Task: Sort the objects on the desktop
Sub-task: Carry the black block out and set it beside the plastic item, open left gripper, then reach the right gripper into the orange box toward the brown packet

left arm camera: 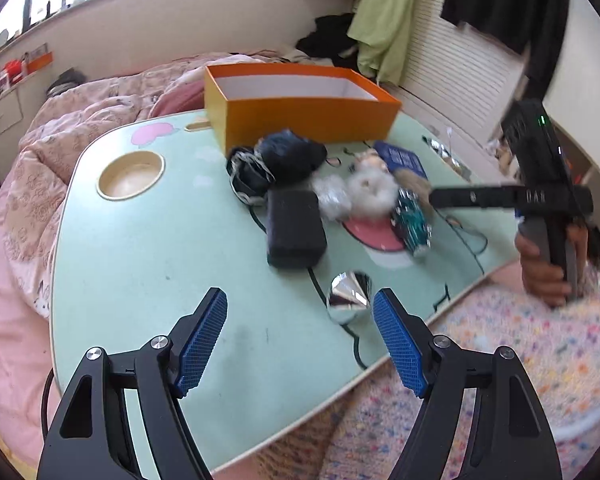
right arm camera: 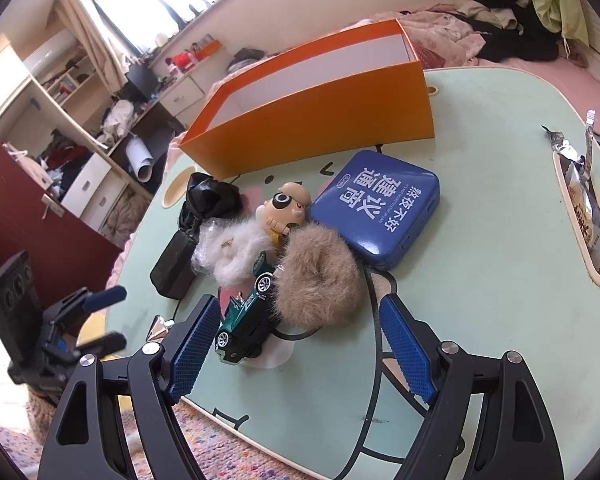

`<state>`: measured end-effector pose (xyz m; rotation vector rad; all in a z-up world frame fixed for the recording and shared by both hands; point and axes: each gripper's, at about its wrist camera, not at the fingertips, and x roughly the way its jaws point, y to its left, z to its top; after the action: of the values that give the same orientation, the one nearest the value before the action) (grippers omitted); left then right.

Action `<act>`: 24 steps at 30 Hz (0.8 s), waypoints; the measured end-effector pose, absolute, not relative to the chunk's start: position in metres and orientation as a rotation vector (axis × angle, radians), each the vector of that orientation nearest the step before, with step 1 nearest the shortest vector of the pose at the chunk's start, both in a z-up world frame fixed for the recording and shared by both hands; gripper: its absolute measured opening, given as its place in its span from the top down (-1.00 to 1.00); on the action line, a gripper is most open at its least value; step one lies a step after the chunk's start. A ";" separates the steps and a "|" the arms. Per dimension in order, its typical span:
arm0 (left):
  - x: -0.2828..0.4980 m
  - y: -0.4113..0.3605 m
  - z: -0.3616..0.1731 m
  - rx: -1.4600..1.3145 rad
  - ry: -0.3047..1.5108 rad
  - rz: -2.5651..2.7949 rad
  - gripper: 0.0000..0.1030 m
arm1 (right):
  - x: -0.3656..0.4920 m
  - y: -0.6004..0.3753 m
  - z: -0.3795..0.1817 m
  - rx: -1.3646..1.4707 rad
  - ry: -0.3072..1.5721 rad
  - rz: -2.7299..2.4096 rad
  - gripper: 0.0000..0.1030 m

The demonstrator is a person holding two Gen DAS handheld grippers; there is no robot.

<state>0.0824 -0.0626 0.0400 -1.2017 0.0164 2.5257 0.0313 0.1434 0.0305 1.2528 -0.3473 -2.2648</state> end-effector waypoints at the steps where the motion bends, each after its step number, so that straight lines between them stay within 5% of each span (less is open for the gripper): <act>1: 0.083 -0.059 0.036 -1.207 0.047 2.528 -0.47 | 0.031 0.142 0.031 1.252 -0.344 -2.264 -0.58; 11: 0.051 -0.029 0.011 -1.189 0.226 2.591 -0.47 | 0.032 0.138 0.032 1.249 -0.328 -2.267 -0.58; 24: 0.063 -0.032 0.022 -1.163 0.152 2.639 -0.47 | 0.029 0.138 0.032 1.243 -0.329 -2.273 -0.58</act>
<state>0.0633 -0.0318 0.0225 -1.1626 0.1523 2.6392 0.0287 0.1382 0.0322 1.2429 -0.3285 -2.2726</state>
